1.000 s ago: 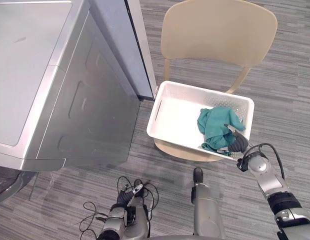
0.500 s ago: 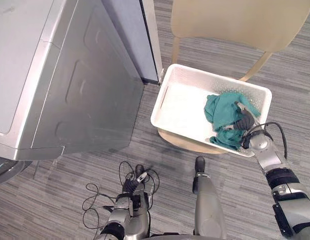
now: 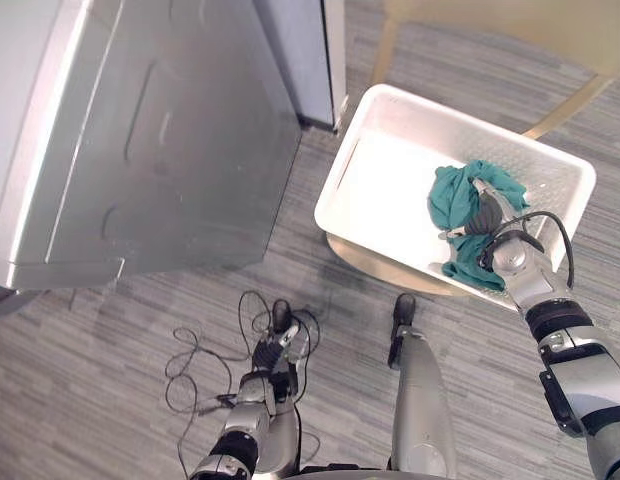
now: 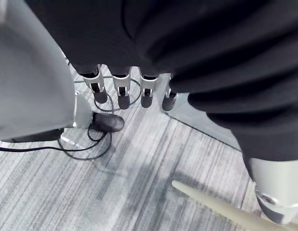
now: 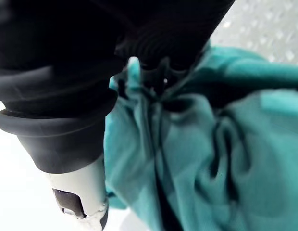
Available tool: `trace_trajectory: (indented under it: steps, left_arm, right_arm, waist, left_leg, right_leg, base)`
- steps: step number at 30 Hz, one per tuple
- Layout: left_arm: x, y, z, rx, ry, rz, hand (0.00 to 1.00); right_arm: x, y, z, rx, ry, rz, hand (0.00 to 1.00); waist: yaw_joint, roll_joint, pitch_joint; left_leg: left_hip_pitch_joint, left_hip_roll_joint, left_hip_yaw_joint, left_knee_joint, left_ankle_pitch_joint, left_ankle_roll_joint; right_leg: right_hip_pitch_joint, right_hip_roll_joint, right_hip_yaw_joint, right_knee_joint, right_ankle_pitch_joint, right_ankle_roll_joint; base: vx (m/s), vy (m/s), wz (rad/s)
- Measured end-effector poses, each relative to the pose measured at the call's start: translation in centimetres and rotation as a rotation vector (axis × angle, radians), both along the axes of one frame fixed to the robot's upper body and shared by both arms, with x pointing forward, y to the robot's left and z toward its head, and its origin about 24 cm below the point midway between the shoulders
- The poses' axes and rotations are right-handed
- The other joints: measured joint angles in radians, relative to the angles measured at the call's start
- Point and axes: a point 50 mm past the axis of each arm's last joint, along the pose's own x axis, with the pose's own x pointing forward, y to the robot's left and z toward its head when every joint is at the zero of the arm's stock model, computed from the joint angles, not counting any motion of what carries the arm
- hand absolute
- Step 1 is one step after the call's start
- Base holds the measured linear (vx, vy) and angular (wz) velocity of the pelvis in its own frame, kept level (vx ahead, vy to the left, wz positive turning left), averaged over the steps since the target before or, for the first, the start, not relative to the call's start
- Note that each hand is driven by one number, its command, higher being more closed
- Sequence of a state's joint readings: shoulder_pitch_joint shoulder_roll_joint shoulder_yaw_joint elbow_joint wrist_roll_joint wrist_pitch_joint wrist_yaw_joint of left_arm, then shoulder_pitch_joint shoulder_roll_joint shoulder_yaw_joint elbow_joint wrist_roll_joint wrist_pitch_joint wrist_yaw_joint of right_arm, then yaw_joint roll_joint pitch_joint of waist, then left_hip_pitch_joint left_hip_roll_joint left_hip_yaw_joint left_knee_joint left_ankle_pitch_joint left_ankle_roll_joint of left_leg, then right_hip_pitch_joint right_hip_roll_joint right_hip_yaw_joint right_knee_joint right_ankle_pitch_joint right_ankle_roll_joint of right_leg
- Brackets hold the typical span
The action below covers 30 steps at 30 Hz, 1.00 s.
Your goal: Pick up the laundry basket with both hands and put the clothes into the washing machine.
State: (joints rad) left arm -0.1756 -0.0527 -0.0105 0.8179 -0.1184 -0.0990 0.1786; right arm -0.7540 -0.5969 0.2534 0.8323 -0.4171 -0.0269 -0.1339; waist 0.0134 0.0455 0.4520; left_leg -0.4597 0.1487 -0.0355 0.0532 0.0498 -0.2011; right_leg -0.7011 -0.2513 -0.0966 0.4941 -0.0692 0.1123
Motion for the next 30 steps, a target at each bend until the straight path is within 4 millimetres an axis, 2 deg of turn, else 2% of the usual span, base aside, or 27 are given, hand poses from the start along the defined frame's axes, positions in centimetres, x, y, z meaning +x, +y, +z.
trace_trajectory:
  steps: [1, 6, 7, 12, 15, 17, 20, 24, 26, 27, 28, 30]
  left_arm:
    - [0.4, 0.0, 0.4, -0.014, -0.02, 0.008, 0.0]
    - [0.7, -0.3, 0.9, -0.049, -0.044, 0.02, 0.0]
    - [0.7, -0.3, 0.9, -0.055, -0.043, 0.027, 0.0]
    - [0.7, -0.3, 0.8, -0.077, -0.038, 0.061, 0.0]
    - [0.6, -0.2, 0.8, -0.081, -0.037, 0.065, 0.0]
    - [0.6, 0.0, 0.7, -0.085, -0.028, 0.078, 0.0]
    - [0.5, 0.6, 0.6, -0.091, -0.023, 0.114, 0.0]
    - [0.4, 0.7, 0.5, -0.093, -0.013, 0.124, 0.0]
    - [0.1, 1.3, 0.1, -0.092, 0.003, 0.15, 0.0]
    - [0.1, 1.3, 0.1, -0.092, 0.004, 0.15, 0.0]
    - [-0.3, 1.5, -0.3, -0.088, 0.026, 0.157, 0.0]
    - [-1.3, 1.8, -1.2, -0.094, 0.078, 0.178, 0.0]
  right_arm:
    - [0.3, 0.0, 1.0, -0.027, -0.026, 0.008, 0.0]
    - [0.5, -0.4, 2.4, -0.03, -0.079, -0.011, 0.0]
    - [0.5, -0.5, 2.5, -0.028, -0.098, -0.02, 1.0]
    - [0.4, -0.8, 2.4, 0.047, -0.118, -0.046, 1.0]
    - [0.2, -1.2, 2.1, 0.193, -0.136, -0.076, 1.0]
    - [-0.1, -1.3, 1.0, 0.281, -0.122, -0.091, 1.0]
    - [-1.3, -1.6, -2.2, 0.407, -0.054, -0.14, 1.0]
    - [-3.0, -2.4, -5.9, 0.61, 0.023, -0.25, 1.0]
    - [-3.8, -2.4, -7.6, 0.769, 0.024, -0.318, 1.0]
    - [-3.8, -2.4, -7.6, 0.777, 0.022, -0.321, 1.0]
    - [-4.0, -2.3, -7.8, 0.887, -0.011, -0.349, 1.0]
    - [-4.0, -2.3, -7.4, 1.0, -0.073, -0.364, 1.0]
  waist:
    - [-0.006, -0.005, 0.006]
    - [0.0, -0.013, 0.012]
    - [0.0, -0.014, 0.013]
    - [0.001, -0.013, 0.013]
    - [0.008, -0.014, 0.012]
    - [0.01, -0.015, 0.012]
    - [0.019, -0.015, 0.012]
    - [0.028, -0.017, 0.011]
    - [0.03, -0.026, 0.006]
    - [0.031, -0.026, 0.006]
    - [0.035, -0.028, 0.0]
    - [0.039, -0.03, -0.028]
  left_leg:
    - [-0.026, -0.012, -0.02, 0.004, 0.006, 0.001]
    - [-0.095, -0.046, -0.054, 0.042, 0.006, 0.001]
    - [-0.11, -0.053, -0.061, 0.054, 0.005, 0.001]
    - [-0.121, -0.061, -0.086, 0.067, 0.006, 0.001]
    - [-0.118, -0.063, -0.097, 0.068, 0.007, 0.0]
    - [-0.104, -0.062, -0.099, 0.068, 0.008, 0.001]
    - [-0.061, -0.06, -0.104, 0.068, 0.008, 0.002]
    - [0.014, -0.049, -0.102, 0.066, 0.008, 0.002]
    - [0.084, -0.039, -0.094, 0.048, 0.007, 0.003]
    - [0.088, -0.039, -0.094, 0.047, 0.007, 0.003]
    - [0.144, -0.029, -0.076, 0.028, 0.006, 0.004]
    - [0.195, -0.02, -0.061, 0.004, 0.005, 0.005]
  right_leg:
    - [-0.024, -0.016, -0.012, 0.025, -0.011, 0.0]
    - [-0.092, -0.06, -0.015, 0.102, -0.045, 0.002]
    - [-0.106, -0.068, -0.017, 0.114, -0.052, 0.005]
    - [-0.108, -0.08, -0.034, 0.134, -0.063, 0.009]
    - [-0.097, -0.082, -0.043, 0.136, -0.065, 0.01]
    - [-0.079, -0.083, -0.048, 0.133, -0.064, 0.008]
    - [-0.021, -0.083, -0.063, 0.12, -0.064, 0.004]
    - [0.103, -0.08, -0.099, 0.073, -0.063, 0.004]
    - [0.187, -0.073, -0.116, 0.038, -0.061, 0.007]
    - [0.192, -0.072, -0.117, 0.036, -0.061, 0.008]
    - [0.246, -0.062, -0.117, 0.008, -0.056, 0.015]
    - [0.293, -0.05, -0.119, -0.022, -0.05, 0.018]
  base:
    - [-0.03, -0.043, 0.34]
    - [-0.04, -0.057, 0.34]
    - [-0.03, -0.066, 0.21]
    - [-0.02, -0.068, 0.12]
    - [0.01, -0.042, 0.08]
    - [0.04, -0.039, 0.03]
    - [0.08, -0.039, 0.01]
    - [0.08, -0.012, 0.1]
    - [0.08, -0.007, 0.02]
    - [0.04, -0.01, -0.15]
    - [0.03, -0.007, -0.18]
    - [0.03, -0.004, -0.24]
